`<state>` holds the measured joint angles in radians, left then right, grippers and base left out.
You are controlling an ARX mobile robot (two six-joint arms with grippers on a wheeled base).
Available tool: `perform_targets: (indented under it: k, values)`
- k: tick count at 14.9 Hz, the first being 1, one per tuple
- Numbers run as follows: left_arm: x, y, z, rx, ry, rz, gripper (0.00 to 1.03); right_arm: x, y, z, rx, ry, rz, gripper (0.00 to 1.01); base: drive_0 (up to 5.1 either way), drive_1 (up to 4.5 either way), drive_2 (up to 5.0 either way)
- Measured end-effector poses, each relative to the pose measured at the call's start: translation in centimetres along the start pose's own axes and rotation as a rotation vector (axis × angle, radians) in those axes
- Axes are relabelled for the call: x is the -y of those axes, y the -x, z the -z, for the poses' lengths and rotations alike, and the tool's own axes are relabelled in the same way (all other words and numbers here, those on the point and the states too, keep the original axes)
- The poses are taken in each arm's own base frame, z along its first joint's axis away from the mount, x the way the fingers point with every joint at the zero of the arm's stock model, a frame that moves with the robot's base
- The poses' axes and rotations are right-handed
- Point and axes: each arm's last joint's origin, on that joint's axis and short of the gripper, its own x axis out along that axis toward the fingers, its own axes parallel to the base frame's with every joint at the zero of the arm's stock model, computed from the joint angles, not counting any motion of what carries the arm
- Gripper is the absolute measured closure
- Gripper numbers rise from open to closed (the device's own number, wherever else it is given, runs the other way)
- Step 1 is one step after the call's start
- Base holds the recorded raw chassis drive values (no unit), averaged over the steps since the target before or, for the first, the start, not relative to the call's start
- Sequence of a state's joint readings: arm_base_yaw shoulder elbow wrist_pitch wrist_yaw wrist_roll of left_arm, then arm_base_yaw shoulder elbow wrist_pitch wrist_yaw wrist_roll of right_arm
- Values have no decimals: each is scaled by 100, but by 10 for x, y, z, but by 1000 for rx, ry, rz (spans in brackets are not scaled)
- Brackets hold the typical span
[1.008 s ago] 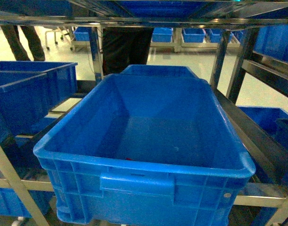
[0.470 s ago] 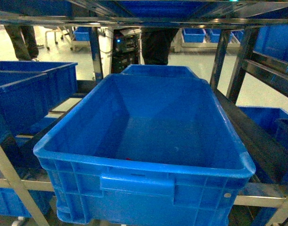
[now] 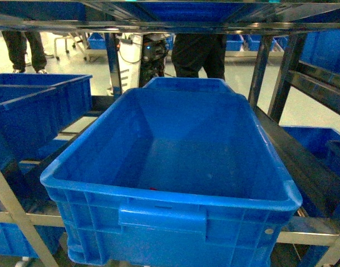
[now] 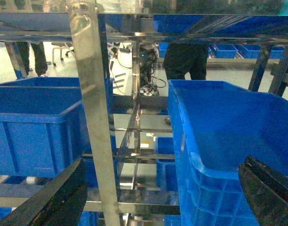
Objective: Pick red block from blue box to shelf
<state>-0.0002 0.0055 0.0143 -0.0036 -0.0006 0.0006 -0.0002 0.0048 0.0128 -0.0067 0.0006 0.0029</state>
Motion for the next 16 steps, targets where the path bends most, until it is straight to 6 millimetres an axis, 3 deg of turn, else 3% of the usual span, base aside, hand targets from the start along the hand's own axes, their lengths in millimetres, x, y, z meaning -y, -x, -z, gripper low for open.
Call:
perform_targets:
  k: [1,4,5,7,9,10,11,12,16]
  values:
    - [0,0,0,-1,0,0,5,0,0,0,5,0,0,99,0,0,0]
    - [0,0,0,0,0,0,5,0,0,0,3,0,0,61,0,0,0]
    - [0,0,0,0,0,0,5,0,0,0,3,0,0,56,0,0,0]
    - [0,0,0,0,0,0,5,0,0,0,3,0,0,34,0,0,0]
    - [0,0,0,0,0,0,5,0,0,0,3,0,0,6,0,0,0]
    - [0,0,0,0,0,0,5,0,0,0,3,0,0,1,0,0,0]
    - [0,0,0,0,0,0,5,0,0,0,3,1,0,6,0,0,0]
    - [0,0,0,0,0,0,5,0,0,0,3,0,0,2,0,0,0]
    - [0,0,0,0,0,0,5,0,0,0,3,0,0,3,0,0,0]
